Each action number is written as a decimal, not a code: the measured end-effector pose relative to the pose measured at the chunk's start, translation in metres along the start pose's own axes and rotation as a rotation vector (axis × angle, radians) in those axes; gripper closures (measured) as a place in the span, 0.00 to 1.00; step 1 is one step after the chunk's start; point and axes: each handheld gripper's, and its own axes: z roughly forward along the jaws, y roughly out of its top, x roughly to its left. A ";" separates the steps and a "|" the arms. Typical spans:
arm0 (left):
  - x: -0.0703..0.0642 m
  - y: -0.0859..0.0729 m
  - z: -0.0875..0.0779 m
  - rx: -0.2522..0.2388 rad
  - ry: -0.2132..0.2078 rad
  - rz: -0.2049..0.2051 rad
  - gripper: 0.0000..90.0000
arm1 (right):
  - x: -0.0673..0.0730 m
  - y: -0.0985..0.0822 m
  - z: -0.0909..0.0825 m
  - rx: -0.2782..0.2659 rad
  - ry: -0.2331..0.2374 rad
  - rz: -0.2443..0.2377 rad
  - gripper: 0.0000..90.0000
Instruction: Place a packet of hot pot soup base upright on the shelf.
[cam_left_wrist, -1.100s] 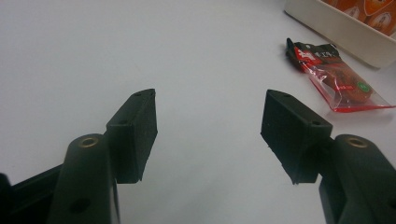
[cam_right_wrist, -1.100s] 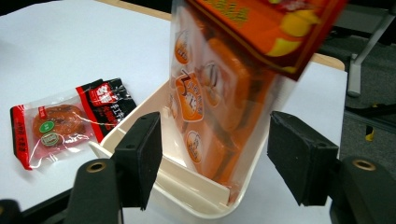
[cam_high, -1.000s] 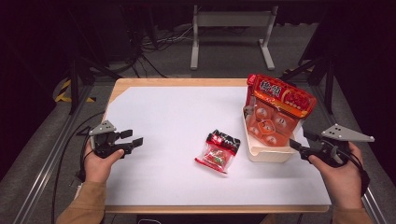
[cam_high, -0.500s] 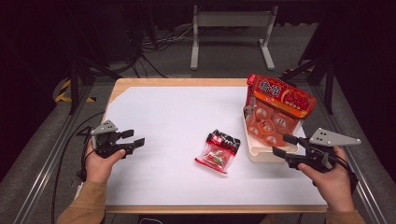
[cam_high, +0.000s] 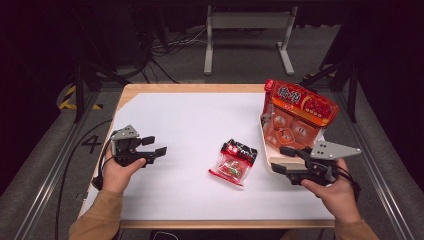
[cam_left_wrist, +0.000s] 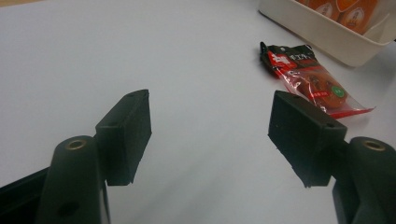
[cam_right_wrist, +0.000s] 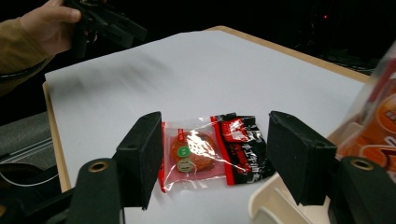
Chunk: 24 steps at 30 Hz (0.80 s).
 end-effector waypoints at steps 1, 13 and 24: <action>-0.002 0.001 0.002 0.002 -0.004 0.002 0.34 | 0.001 -0.001 0.003 0.005 0.002 -0.006 0.41; -0.015 0.017 0.019 -0.007 -0.047 -0.003 0.29 | 0.002 -0.007 0.018 0.020 0.031 -0.017 0.41; -0.046 0.034 0.056 0.013 -0.131 0.031 0.28 | -0.001 -0.009 0.019 0.019 0.033 -0.012 0.40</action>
